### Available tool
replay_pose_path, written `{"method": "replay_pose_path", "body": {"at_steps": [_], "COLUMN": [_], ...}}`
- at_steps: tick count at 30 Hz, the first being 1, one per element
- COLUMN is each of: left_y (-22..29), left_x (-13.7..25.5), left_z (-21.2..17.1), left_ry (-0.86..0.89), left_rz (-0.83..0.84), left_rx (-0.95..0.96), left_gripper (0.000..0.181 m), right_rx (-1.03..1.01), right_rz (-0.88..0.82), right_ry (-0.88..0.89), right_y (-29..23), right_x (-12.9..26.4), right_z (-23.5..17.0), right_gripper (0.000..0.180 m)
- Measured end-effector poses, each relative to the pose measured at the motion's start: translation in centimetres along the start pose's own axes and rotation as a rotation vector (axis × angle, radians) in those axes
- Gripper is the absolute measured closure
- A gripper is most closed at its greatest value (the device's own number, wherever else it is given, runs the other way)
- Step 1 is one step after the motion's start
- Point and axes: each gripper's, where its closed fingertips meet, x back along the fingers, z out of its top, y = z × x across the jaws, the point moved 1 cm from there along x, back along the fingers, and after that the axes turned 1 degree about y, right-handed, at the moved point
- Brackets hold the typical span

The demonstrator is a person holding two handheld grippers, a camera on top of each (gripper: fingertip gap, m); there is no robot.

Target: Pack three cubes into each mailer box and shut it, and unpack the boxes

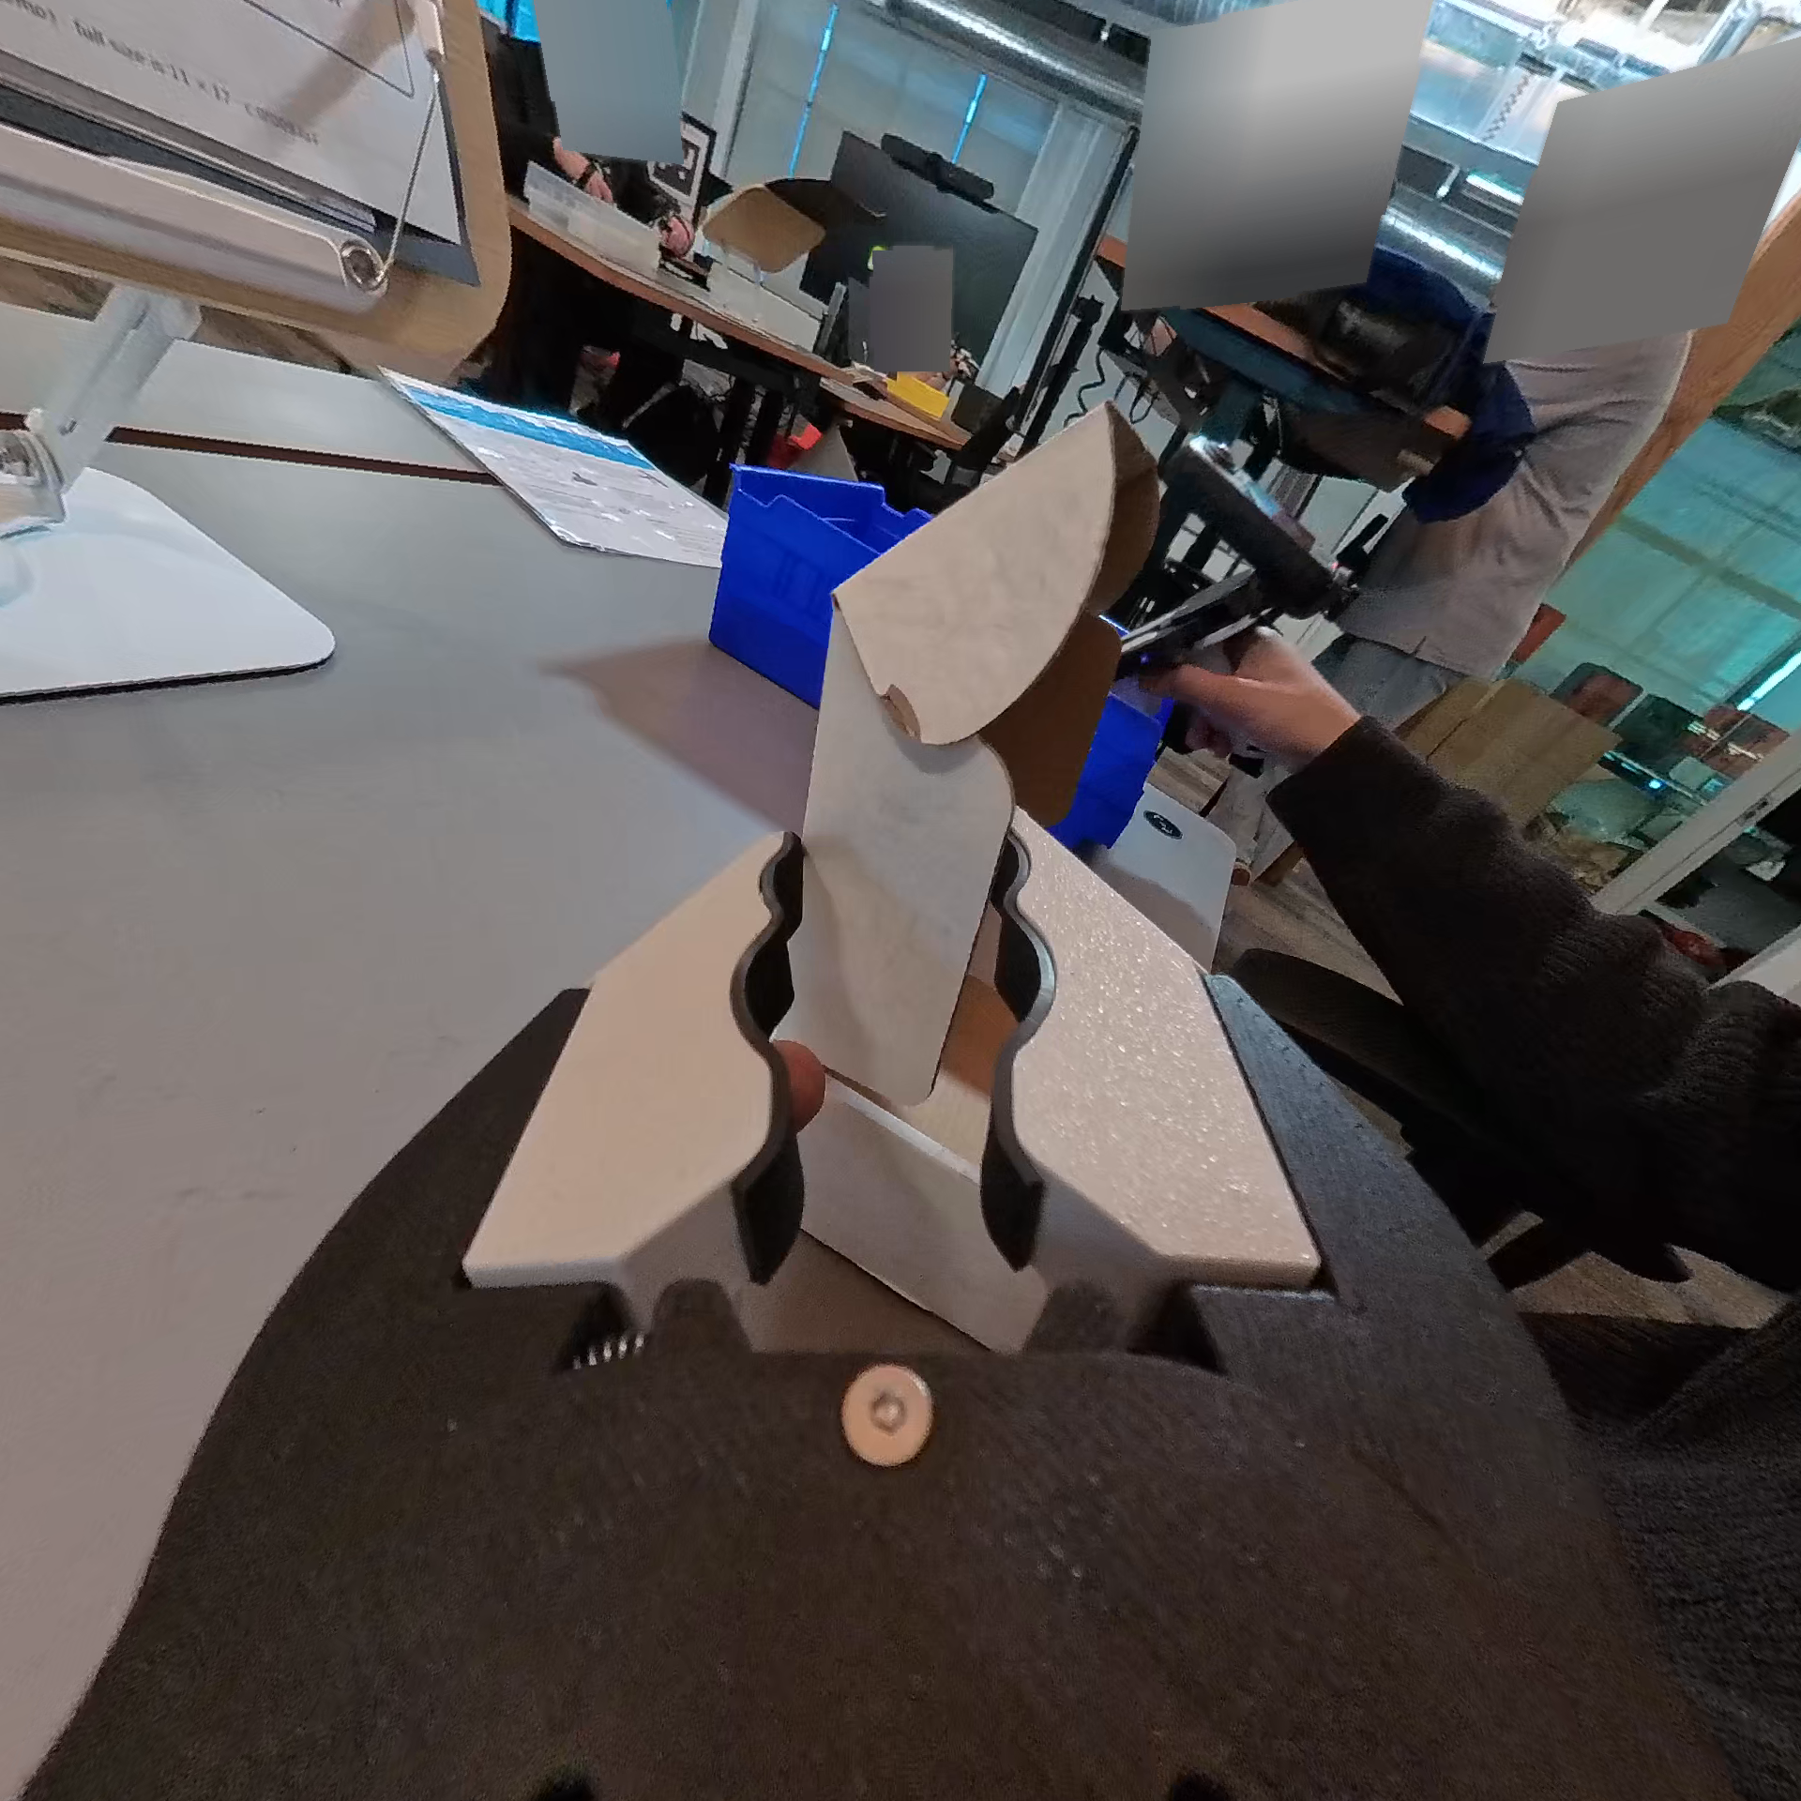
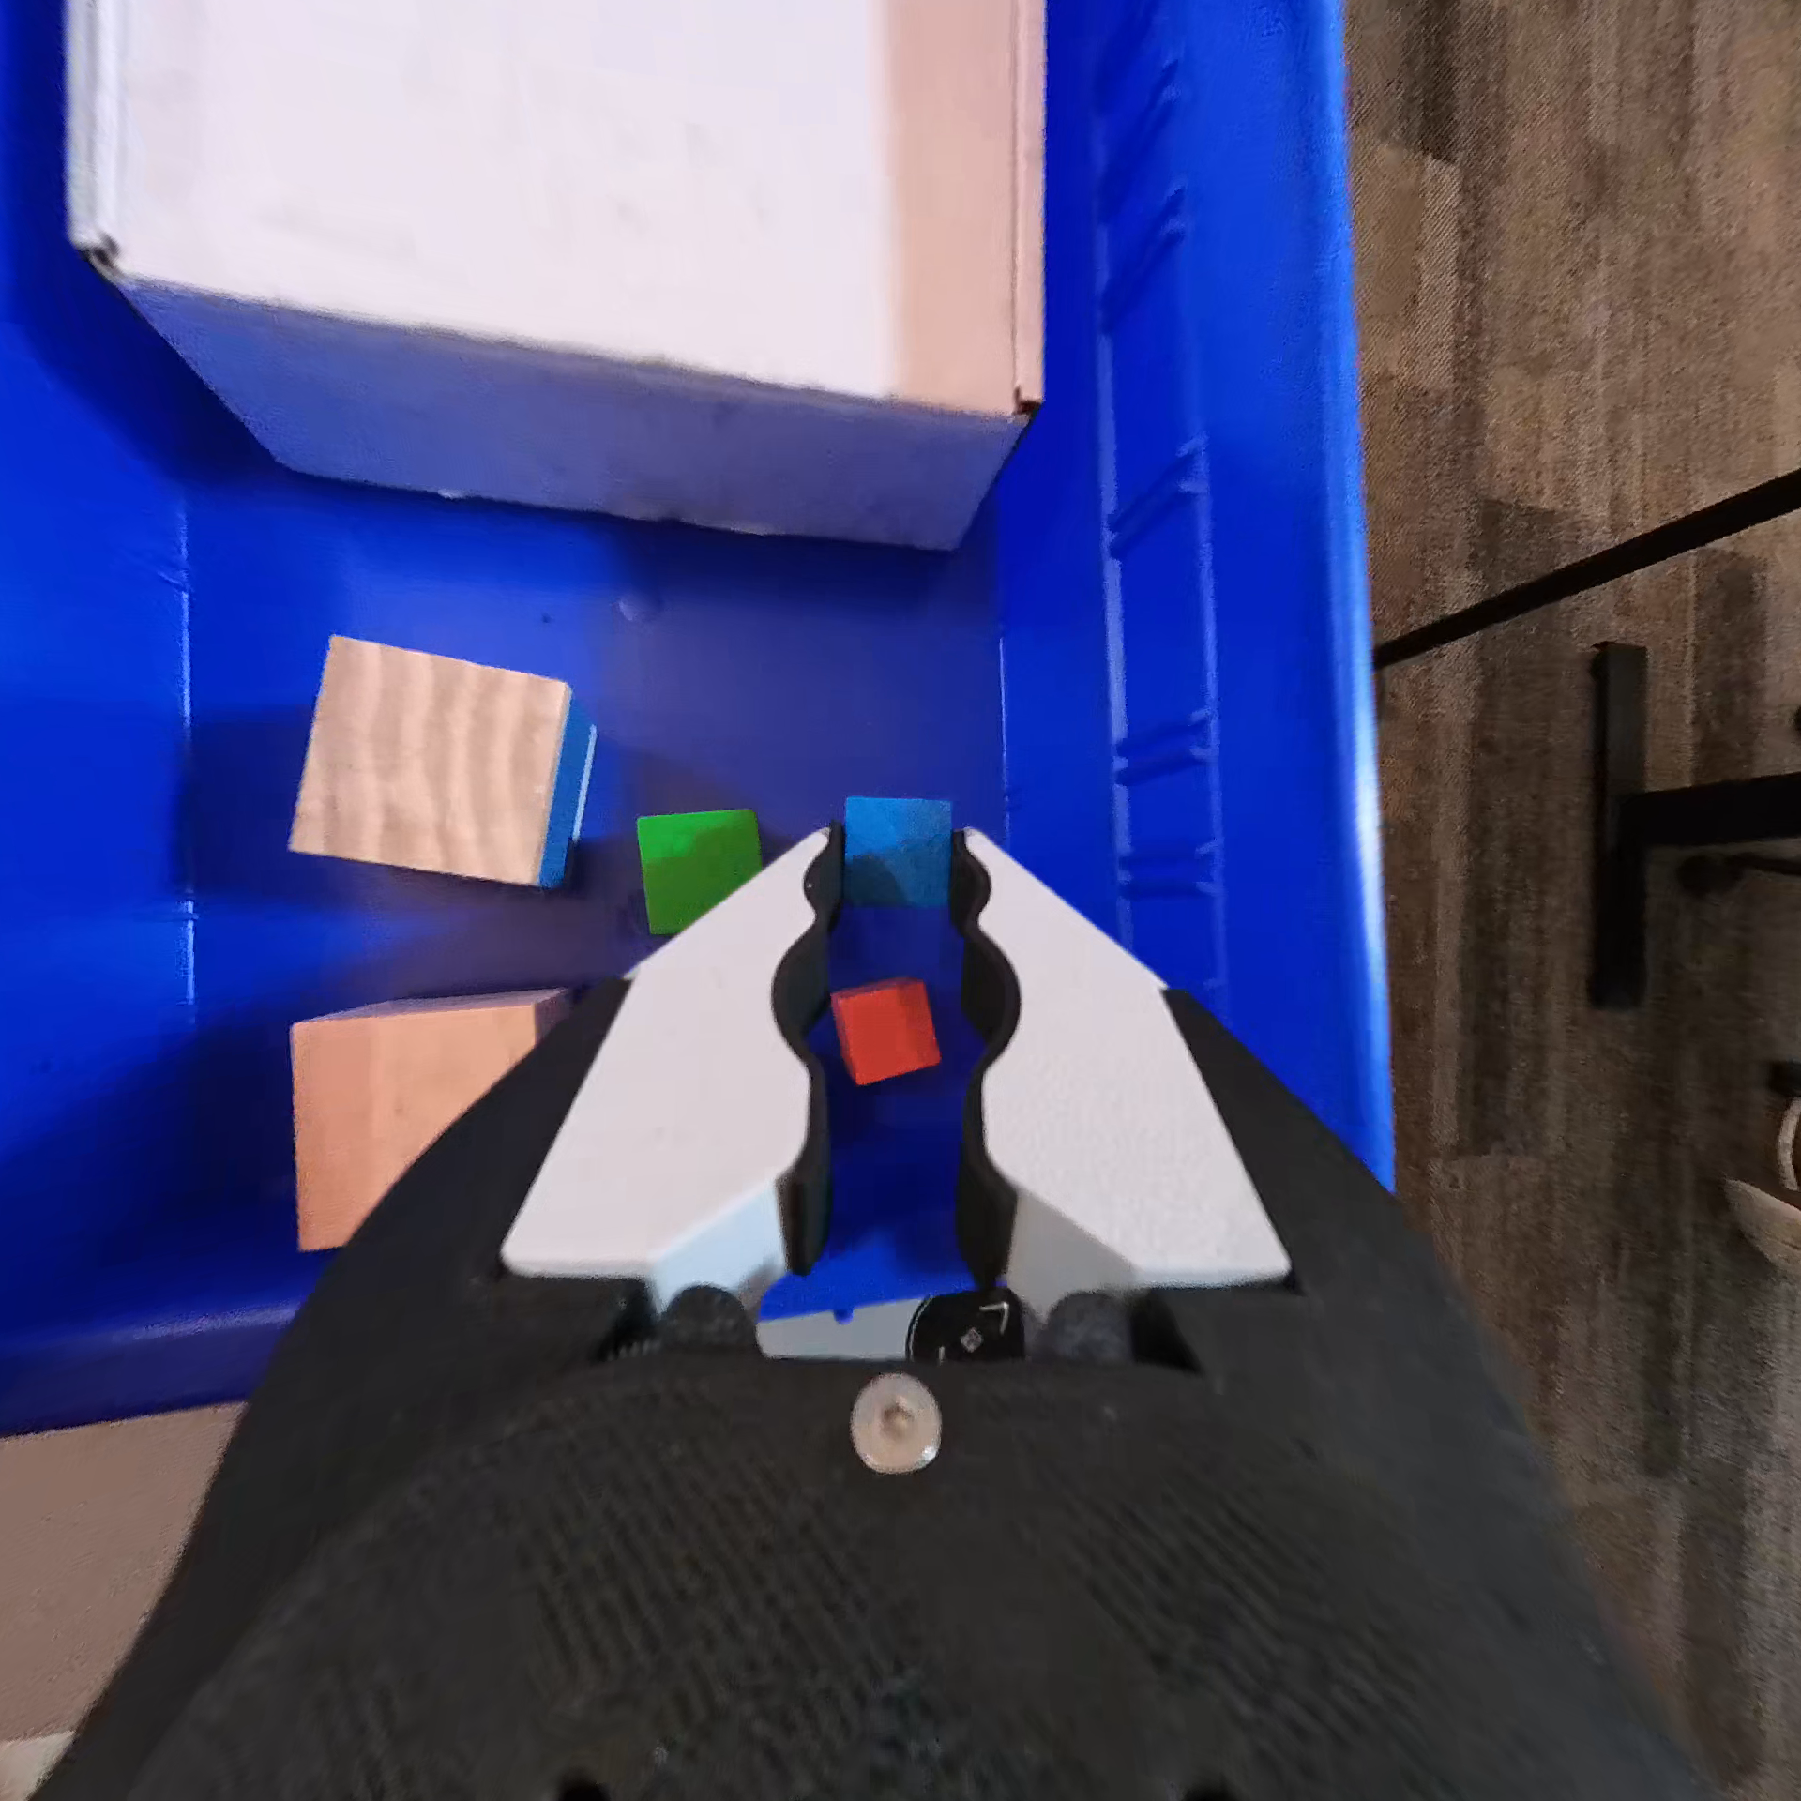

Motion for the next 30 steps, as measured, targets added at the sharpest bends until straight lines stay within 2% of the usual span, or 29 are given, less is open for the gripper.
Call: {"method": "replay_pose_path", "body": {"at_steps": [5, 12, 15, 18, 21, 24, 28, 30], "left_y": [0.0, 0.0, -0.2, -0.4, -0.8, -2.0, -3.1, -2.9], "left_x": [0.0, 0.0, 0.0, 0.1, 0.2, 0.7, 1.8, 2.4], "left_z": [-0.1, -0.1, -0.2, 0.0, 0.2, 0.6, 2.1, 2.9], "left_ry": [-0.003, -0.002, -0.004, 0.001, 0.009, 0.022, 0.091, 0.123], "left_rz": [-0.004, -0.005, -0.001, 0.010, 0.032, 0.091, 0.149, 0.142], "left_rx": [-0.001, -0.002, -0.008, -0.008, -0.012, -0.035, -0.006, 0.030], "left_gripper": [0.144, 0.144, 0.144, 0.145, 0.145, 0.147, 0.148, 0.148], "right_rx": [0.008, -0.003, -0.022, -0.042, -0.049, -0.006, 0.057, 0.015], "right_rz": [-0.012, -0.003, 0.003, 0.056, 0.219, 0.502, 0.821, 0.936], "right_ry": [-0.073, -0.053, -0.015, 0.096, 0.270, 0.430, 0.444, 0.504], "right_y": [0.2, 0.2, 0.2, -0.9, -4.6, -11.5, -21.0, -24.8], "right_x": [-1.5, -1.8, -0.6, 2.3, 6.7, 11.5, 14.4, 15.1], "right_z": [-1.2, -1.2, -0.4, 2.1, 5.7, 8.5, 8.6, 8.7], "right_gripper": [0.159, 0.152, 0.150, 0.151, 0.151, 0.152, 0.146, 0.139]}}
